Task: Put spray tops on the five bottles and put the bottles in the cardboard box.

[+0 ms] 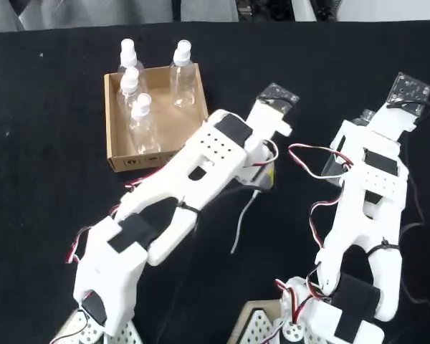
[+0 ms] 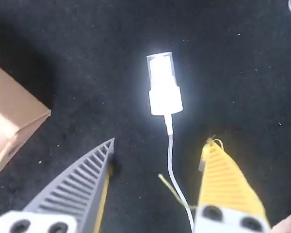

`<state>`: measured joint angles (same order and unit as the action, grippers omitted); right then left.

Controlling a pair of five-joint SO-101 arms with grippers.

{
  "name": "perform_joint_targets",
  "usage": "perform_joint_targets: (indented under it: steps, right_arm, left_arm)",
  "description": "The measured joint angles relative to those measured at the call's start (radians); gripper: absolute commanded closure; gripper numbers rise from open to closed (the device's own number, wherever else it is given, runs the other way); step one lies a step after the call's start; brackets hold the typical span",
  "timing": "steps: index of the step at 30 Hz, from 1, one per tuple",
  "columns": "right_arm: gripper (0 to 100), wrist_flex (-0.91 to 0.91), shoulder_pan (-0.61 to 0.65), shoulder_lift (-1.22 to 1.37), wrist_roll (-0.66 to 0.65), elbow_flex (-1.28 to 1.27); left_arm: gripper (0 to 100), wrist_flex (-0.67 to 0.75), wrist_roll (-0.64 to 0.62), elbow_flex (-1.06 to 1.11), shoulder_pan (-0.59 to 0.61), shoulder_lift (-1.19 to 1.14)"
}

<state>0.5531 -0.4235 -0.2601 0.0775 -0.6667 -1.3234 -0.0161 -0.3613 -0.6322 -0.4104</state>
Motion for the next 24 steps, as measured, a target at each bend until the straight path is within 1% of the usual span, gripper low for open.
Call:
perform_joint_targets:
  steps: [22,24]
  right_arm:
    - [91.3,0.000,0.000,0.000,0.000,0.000]
    - [91.3,0.000,0.000,0.000,0.000,0.000]
  left_arm:
    - [74,0.000,0.000,-0.193,-0.003,-0.241]
    - [74,0.000,-0.014,-0.218,-0.005,-0.272]
